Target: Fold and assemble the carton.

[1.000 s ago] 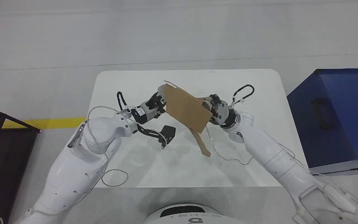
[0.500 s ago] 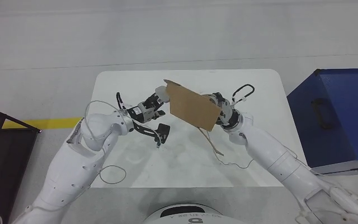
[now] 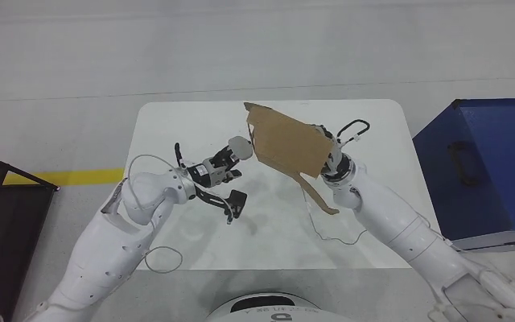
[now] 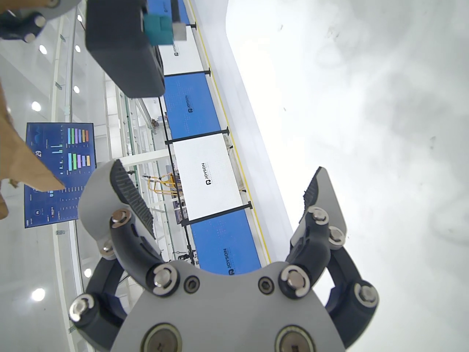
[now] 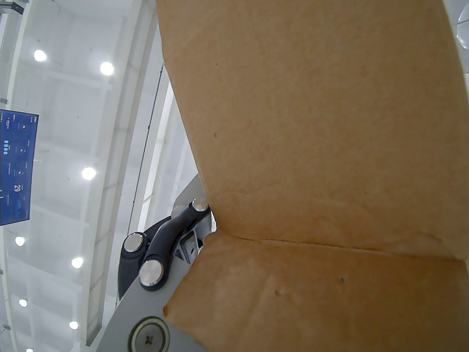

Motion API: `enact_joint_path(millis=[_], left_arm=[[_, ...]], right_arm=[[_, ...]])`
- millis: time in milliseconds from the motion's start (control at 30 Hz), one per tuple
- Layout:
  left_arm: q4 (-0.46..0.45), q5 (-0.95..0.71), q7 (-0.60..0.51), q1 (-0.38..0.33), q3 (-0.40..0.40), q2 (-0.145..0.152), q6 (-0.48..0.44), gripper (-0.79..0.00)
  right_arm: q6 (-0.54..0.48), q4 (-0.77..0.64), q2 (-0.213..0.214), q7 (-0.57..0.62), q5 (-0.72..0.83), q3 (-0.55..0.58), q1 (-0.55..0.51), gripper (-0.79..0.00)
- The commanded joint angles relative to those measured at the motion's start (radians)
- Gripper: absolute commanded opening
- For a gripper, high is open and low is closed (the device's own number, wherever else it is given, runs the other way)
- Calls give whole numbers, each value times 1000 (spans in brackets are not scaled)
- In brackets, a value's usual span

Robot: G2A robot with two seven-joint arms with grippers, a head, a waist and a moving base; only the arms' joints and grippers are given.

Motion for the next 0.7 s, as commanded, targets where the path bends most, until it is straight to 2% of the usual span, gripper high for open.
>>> enact_joint_path(millis=[0,467,667], left_arm=[[-7,-15,16,6,-6,2,9,0],[-80,-29,23,48,-38,12,42,0],[-48,19,-83,33,-14,8,2,0]], right_arm=[[7,2,-2,-7,4,5,-1,-785],[45,26,-26,-44,14,36,-9,-785],[62,29,-36,-62,15,56,-17,-785]])
